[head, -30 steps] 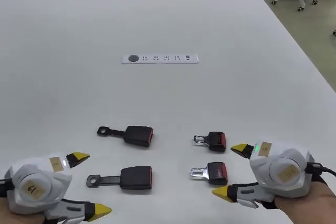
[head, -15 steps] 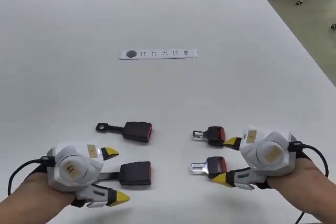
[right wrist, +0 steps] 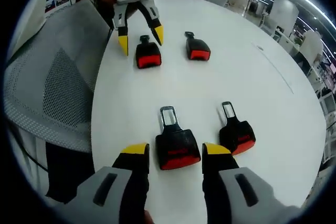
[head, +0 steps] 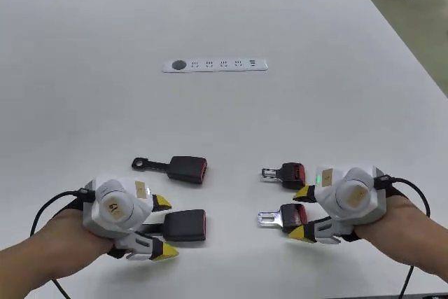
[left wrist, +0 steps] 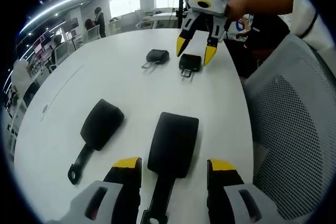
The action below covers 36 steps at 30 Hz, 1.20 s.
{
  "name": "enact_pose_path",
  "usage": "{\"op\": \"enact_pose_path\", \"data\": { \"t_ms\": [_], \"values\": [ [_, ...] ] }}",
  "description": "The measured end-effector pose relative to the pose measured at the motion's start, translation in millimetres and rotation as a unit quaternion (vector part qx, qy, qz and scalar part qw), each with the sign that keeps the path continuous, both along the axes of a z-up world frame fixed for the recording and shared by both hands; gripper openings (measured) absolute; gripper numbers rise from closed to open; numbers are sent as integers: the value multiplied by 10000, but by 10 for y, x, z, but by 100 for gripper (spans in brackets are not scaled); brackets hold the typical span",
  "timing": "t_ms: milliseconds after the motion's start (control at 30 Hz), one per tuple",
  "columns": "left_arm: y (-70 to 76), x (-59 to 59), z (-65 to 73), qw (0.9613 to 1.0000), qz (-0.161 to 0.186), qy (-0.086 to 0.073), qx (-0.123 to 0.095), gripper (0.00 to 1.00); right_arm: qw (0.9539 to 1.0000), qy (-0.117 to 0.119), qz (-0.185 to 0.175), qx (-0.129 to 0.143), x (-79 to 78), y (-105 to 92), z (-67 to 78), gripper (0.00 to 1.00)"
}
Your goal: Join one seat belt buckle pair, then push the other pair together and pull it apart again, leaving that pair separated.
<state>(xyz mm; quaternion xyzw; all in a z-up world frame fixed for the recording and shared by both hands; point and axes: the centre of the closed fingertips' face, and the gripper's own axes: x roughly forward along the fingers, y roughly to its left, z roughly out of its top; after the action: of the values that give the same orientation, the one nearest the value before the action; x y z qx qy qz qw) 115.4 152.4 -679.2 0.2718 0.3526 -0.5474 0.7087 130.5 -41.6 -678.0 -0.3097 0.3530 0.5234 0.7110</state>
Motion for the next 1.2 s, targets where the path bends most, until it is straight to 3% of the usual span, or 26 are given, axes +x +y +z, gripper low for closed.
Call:
{"op": "enact_pose_path", "data": {
  "t_ms": [67,500,567,733,1200],
  "values": [
    [-20,4,-25,9999,-115,-52,27,47,10000,34,8,-1,12,-5,-56,38],
    [-96,82,-90,9987,-501,51,98,39,9996,195,160,-131,19,-35,-124,35],
    [-109,73,-84,9983,-573,56,111,38,9992,157,346,-155,15,-29,-135,35],
    [-118,61,-86,9963,-841,-30,170,37,9989,348,307,-74,19,-27,-148,34],
    [-104,56,-98,9973,-708,-22,186,34,9993,337,147,-99,-2,68,-169,34]
  ]
}}
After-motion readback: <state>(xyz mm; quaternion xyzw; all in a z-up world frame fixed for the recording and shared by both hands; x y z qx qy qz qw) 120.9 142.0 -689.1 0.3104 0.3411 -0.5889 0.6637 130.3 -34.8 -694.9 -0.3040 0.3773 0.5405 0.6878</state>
